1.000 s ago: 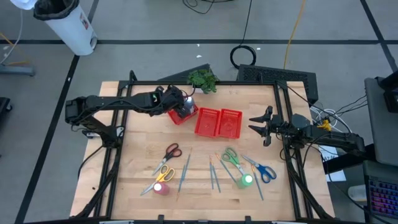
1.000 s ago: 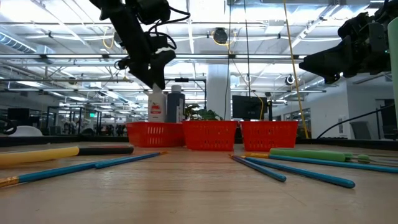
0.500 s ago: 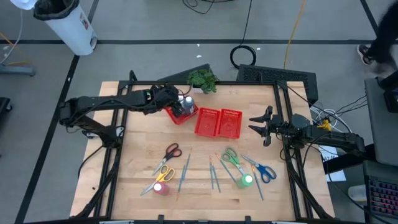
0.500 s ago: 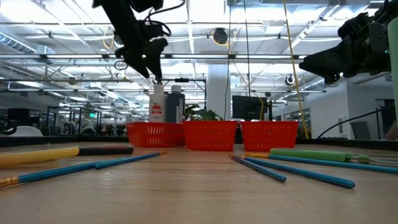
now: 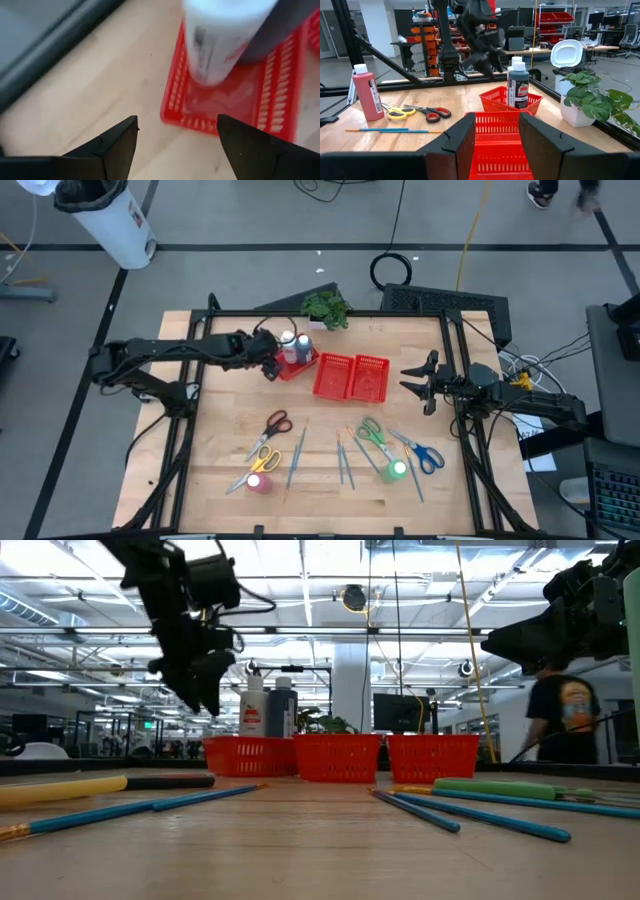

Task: Pick & Place Paint Supplies
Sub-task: Adjust the left red bin on the table

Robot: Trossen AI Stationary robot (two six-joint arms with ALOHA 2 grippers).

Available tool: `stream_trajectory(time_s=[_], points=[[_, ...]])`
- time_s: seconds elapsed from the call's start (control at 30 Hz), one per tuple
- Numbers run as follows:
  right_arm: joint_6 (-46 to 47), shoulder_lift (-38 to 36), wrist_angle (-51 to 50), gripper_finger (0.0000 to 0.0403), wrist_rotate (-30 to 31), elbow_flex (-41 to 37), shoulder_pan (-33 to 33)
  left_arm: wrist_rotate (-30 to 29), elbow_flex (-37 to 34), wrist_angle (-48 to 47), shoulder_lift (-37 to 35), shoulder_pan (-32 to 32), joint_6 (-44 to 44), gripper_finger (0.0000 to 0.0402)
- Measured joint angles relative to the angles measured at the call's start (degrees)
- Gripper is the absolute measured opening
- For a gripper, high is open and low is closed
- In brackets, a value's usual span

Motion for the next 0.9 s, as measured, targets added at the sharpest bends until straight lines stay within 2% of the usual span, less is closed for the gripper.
stream_trajectory(time_s=[0.2,0.3,0.53,0.9], points=[[0.01,0.00,0.01,0.0142,0.01,0.01,0.01,3.12,-4.41,5.25,0.02,4.35,0.97,0.0273],[0.01,0.00,0.01,0.0142,-0.01,0.01,-0.01,3.32,-5.67,7.60,0.00,5.48,1.50,0.0273],[-0.01,0.00,0.01,0.0142,0.01,0.01,-0.01,8.42,-7.95,13.54,0.02,6.89,4.33,0.0273],[-0.01,0.00,0.01,0.0142,0.01,-0.01,-0.01,8.26,-7.97,15.06,2.32,8.12,4.11,0.0273]])
